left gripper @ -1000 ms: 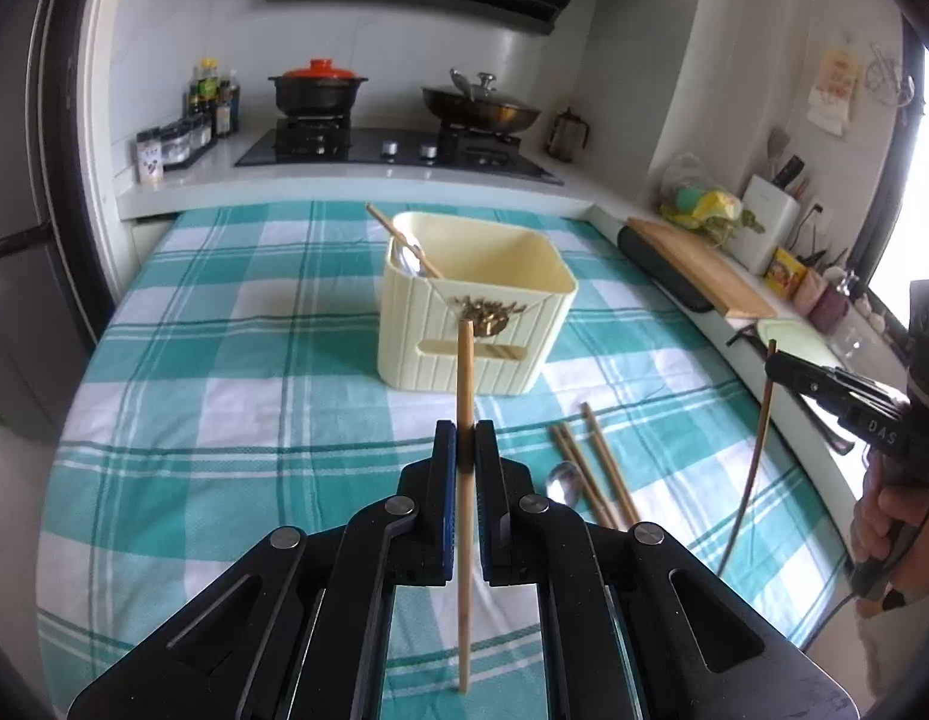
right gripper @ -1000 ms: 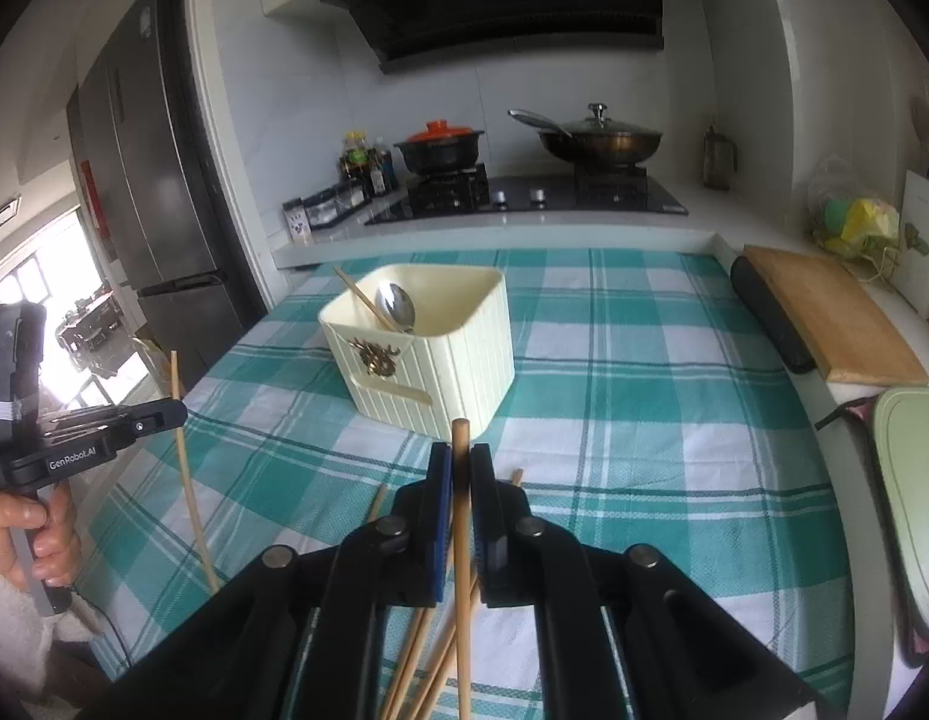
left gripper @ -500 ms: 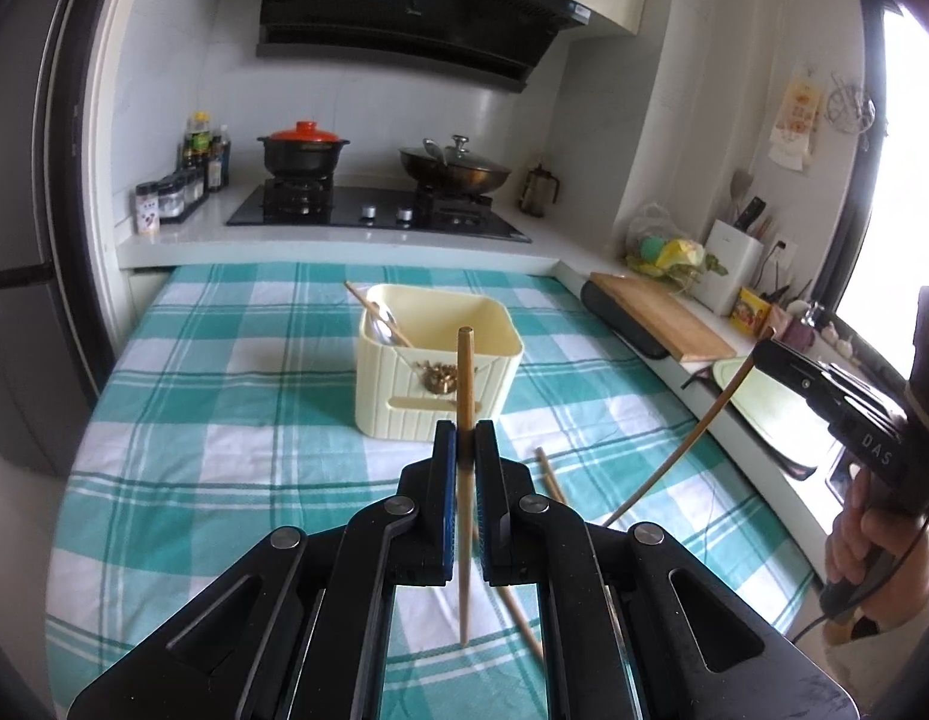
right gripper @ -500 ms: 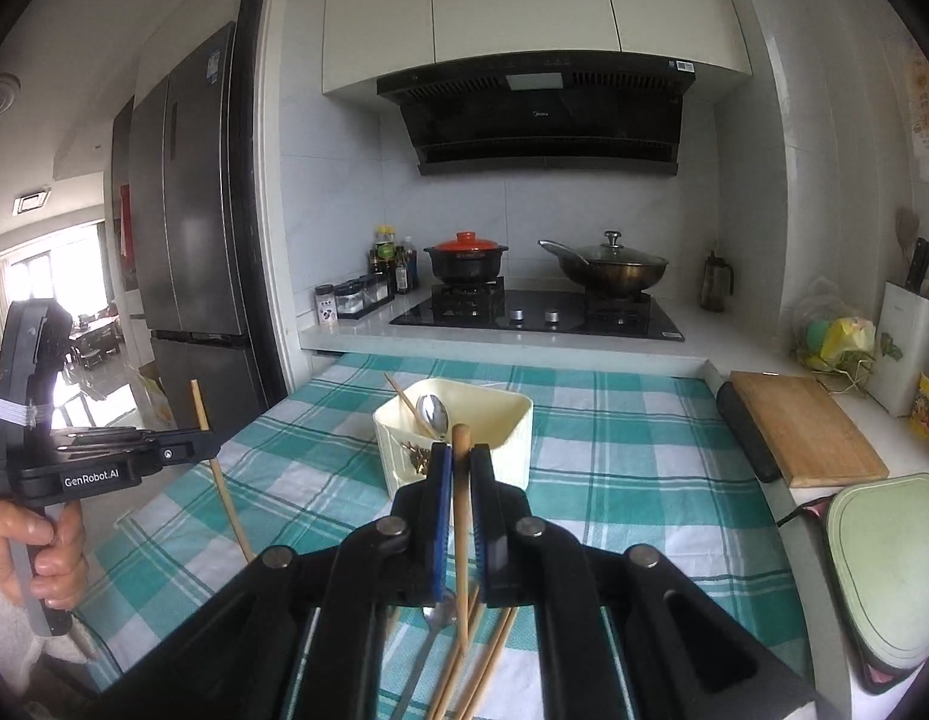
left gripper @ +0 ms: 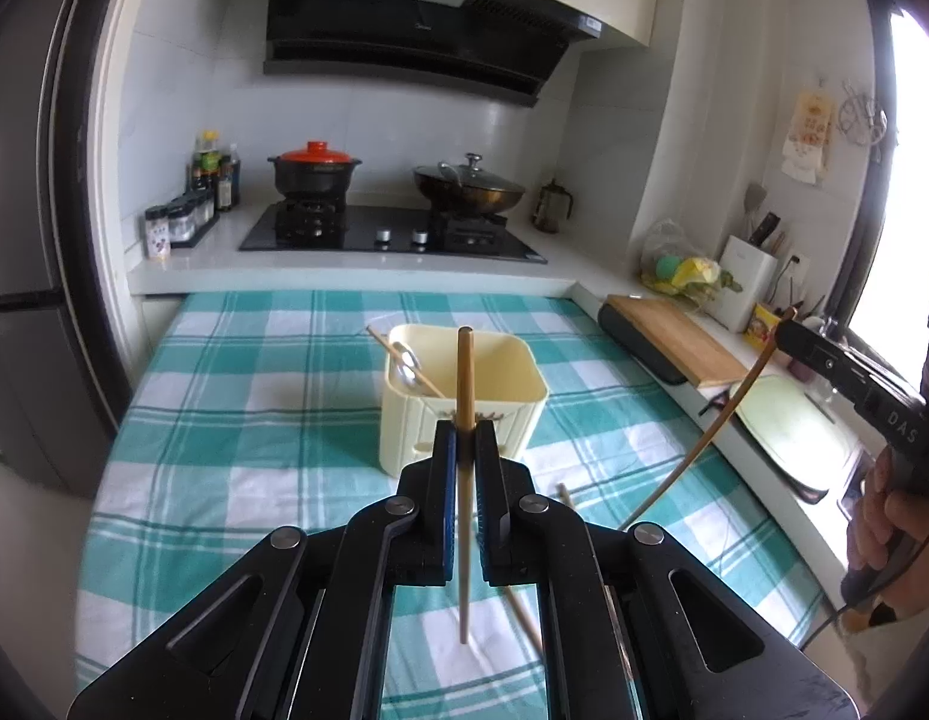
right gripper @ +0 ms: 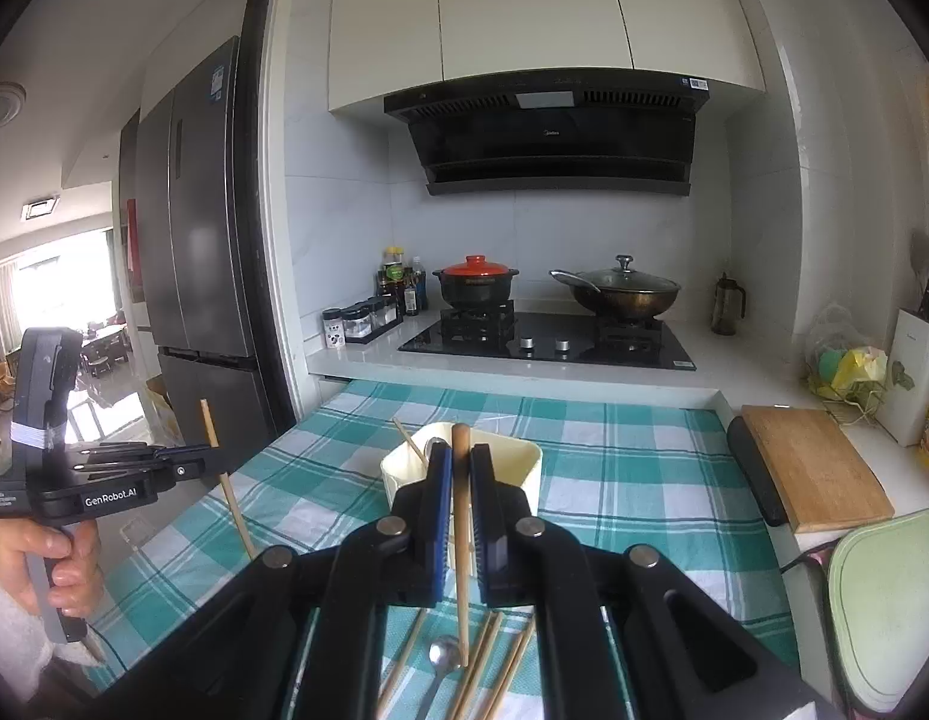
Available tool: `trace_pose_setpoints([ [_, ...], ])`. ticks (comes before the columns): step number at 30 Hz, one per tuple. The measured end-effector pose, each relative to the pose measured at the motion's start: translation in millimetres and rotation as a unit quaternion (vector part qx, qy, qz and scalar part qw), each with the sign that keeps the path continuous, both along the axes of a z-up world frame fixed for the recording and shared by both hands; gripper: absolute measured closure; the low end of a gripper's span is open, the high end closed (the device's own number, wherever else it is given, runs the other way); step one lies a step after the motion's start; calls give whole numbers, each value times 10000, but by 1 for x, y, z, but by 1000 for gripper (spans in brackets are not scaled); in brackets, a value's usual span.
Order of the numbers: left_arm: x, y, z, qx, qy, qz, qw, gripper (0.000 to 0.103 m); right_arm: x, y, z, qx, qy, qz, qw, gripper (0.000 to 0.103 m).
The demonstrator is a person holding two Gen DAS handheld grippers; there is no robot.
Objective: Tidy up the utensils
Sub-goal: 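Lift both held chopsticks over the cream holder with both tools, then open both tools to drop the chopsticks into the cream holder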
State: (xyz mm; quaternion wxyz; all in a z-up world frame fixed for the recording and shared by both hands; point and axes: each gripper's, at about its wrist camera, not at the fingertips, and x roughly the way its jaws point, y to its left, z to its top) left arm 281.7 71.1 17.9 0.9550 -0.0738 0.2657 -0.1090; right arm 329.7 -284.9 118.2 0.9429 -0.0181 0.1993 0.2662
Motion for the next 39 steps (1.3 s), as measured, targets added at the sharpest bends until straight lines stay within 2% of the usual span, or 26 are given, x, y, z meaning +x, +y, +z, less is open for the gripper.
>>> trace_pose_setpoints([
  [6, 20, 9, 36, -159, -261, 33, 9995, 99, 27, 11, 25, 31, -210, -43, 9998, 97],
  [12, 56, 19, 79, -315, -812, 301, 9958, 99, 72, 23, 49, 297, -430, -173, 9985, 97],
  [15, 86, 19, 87, -402, -950, 505, 9934, 99, 92, 35, 55, 390, -664, -191, 9969, 97],
  [19, 132, 14, 78, -470, -966, 750, 9914, 99, 121, 59, 45, 190, -874, -88, 9960, 97],
  [22, 164, 10, 57, -553, -697, 820, 9927, 99, 150, 77, 20, -10, -527, 11, 9986, 97],
  [25, 192, 2, 28, -574, -222, 753, 9953, 99, 181, 92, -13, -208, 220, 161, 9994, 97],
  [29, 217, -10, -10, -428, 355, 595, 9967, 99, 215, 106, -53, -443, 1052, 311, 9930, 96],
  [33, 231, -21, -33, -178, 763, 554, 9954, 98, 232, 110, -74, -369, 1395, 303, 9891, 96],
  [34, 232, -21, -36, -139, 840, 563, 9948, 92, 234, 109, -75, -283, 1469, 269, 9884, 96],
  [35, 231, -21, -38, -109, 886, 568, 9944, 80, 234, 105, -74, -174, 1511, 237, 9881, 96],
  [36, 228, -19, -38, -75, 902, 588, 9942, 71, 232, 102, -73, -94, 1516, 219, 9882, 96],
  [37, 223, -17, -37, -30, 883, 627, 9941, 56, 229, 99, -70, -47, 1489, 208, 9886, 94],
  [38, 216, -13, -35, 32, 842, 678, 9941, 46, 223, 96, -66, -36, 1431, 206, 9895, 88],
  [39, 206, -11, -33, 119, 797, 704, 9943, 43, 217, 94, -62, -36, 1364, 212, 9904, 82],
])
